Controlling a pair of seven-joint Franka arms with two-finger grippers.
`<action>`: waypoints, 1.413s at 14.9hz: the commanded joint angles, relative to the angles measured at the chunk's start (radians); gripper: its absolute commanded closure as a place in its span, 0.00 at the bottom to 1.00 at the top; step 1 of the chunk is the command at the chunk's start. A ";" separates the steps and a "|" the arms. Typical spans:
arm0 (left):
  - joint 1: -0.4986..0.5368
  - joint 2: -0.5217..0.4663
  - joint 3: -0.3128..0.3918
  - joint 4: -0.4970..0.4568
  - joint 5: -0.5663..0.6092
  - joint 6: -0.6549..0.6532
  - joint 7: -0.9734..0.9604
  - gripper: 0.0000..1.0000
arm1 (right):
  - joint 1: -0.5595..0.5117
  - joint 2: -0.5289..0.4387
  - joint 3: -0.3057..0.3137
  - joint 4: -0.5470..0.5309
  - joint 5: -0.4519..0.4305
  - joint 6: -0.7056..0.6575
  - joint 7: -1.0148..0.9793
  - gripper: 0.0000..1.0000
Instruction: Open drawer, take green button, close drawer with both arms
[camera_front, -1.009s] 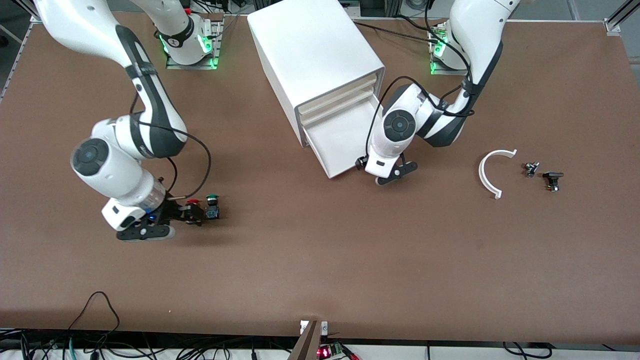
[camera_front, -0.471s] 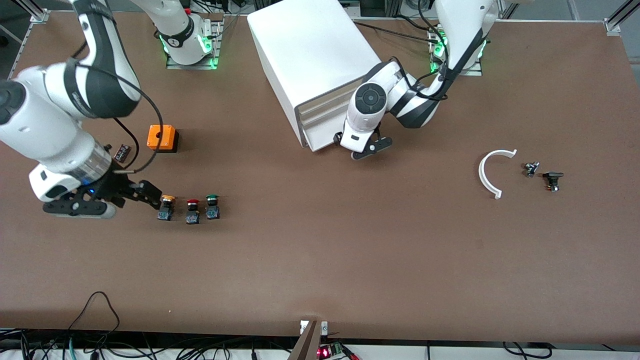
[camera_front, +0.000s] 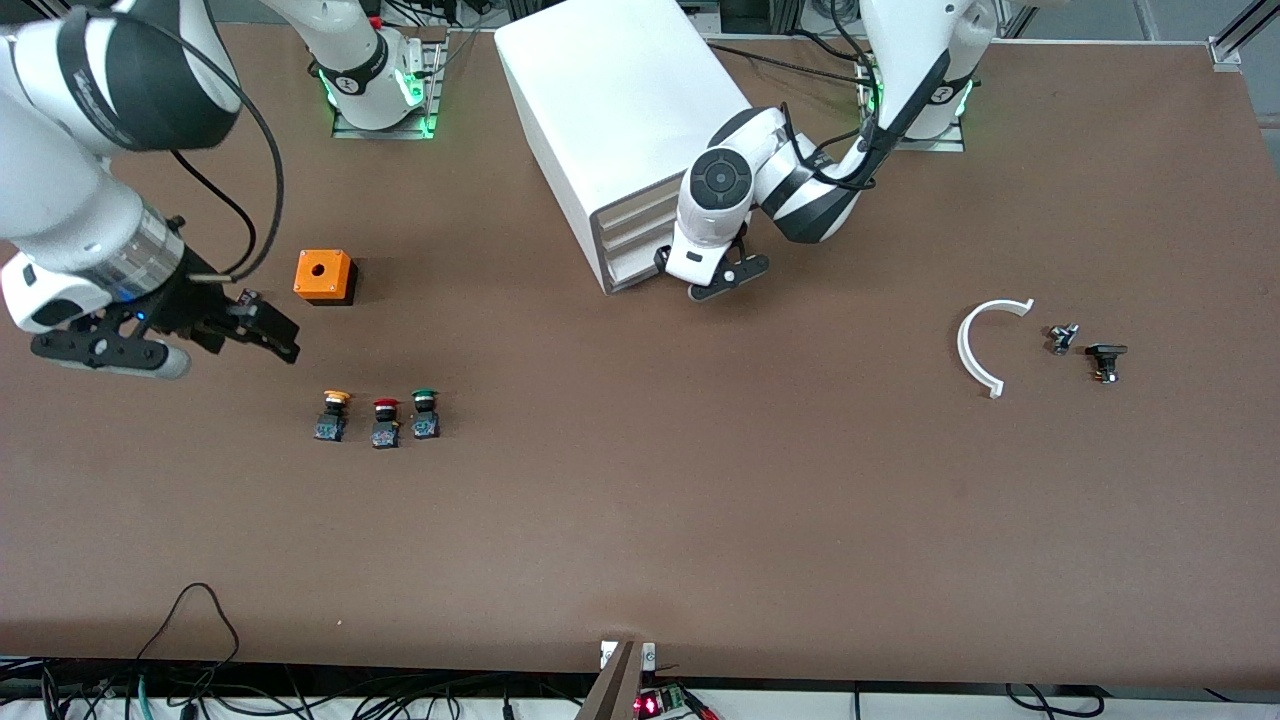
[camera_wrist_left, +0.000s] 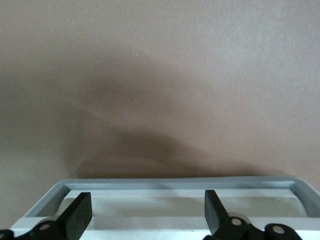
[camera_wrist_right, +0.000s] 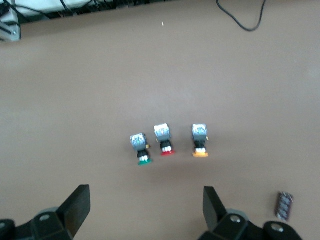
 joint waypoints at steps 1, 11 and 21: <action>0.004 -0.031 -0.032 -0.025 0.012 -0.028 -0.024 0.01 | -0.040 -0.091 0.013 -0.041 -0.044 -0.078 0.016 0.00; 0.148 -0.051 -0.025 0.272 0.031 -0.415 0.219 0.01 | -0.169 -0.340 0.124 -0.281 -0.059 -0.072 0.009 0.00; 0.470 -0.078 -0.013 0.682 0.060 -0.854 0.999 0.01 | -0.192 -0.315 0.132 -0.229 0.037 -0.145 -0.125 0.00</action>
